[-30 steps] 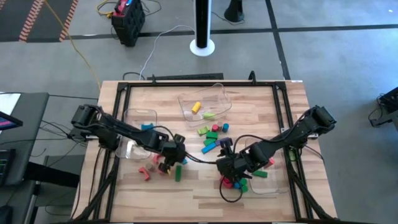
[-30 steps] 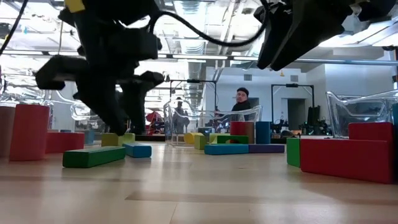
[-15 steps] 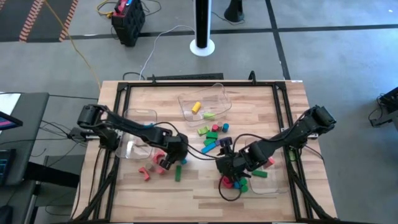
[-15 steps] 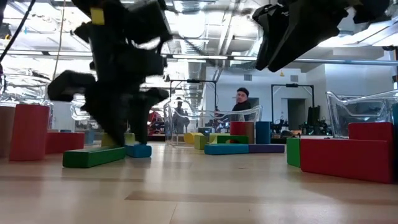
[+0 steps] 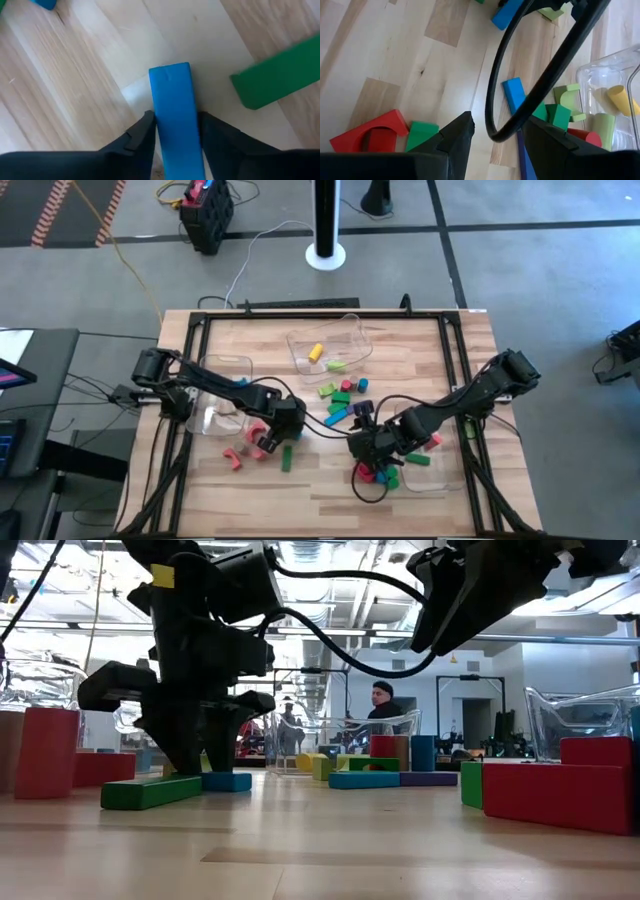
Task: Sort blocks by size
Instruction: Put the blue rectangular block into the right transparent bin
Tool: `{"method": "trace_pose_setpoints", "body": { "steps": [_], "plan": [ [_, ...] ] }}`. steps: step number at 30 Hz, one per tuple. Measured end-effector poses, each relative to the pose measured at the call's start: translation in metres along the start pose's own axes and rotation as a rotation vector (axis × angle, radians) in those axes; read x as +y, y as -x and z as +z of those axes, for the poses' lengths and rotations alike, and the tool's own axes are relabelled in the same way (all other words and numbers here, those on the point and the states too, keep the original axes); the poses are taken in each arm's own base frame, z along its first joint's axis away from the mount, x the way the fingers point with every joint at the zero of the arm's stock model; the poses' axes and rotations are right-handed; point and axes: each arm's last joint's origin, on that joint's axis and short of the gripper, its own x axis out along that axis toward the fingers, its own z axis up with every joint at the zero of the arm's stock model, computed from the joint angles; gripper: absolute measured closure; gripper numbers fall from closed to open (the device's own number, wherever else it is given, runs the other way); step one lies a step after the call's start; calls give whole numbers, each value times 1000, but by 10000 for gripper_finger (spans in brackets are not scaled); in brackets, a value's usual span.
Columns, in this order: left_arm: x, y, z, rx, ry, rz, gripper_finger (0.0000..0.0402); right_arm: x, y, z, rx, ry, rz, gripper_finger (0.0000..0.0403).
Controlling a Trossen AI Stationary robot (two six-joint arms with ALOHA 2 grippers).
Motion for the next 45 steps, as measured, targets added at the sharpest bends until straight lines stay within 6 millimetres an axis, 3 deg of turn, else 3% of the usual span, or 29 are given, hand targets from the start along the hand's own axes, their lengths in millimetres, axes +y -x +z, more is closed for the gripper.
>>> {"method": "trace_pose_setpoints", "body": {
  "steps": [3,15,22,32,38,45],
  "plan": [
    [1,2,2,9,-16,1,301,0,0,0,0,-1,0,200],
    [5,13,11,4,-29,8,302,-1,3,-2,15,16,-49,200],
    [7,47,16,-48,-36,44,302,-2,27,-2,-46,22,-150,200],
    [12,116,12,-261,8,105,302,-1,72,3,-231,53,-236,200],
    [19,143,17,-541,12,-47,302,6,75,15,-328,161,-249,200],
    [27,142,20,-651,8,-172,302,11,62,35,-425,301,-319,200]
  ]
}}
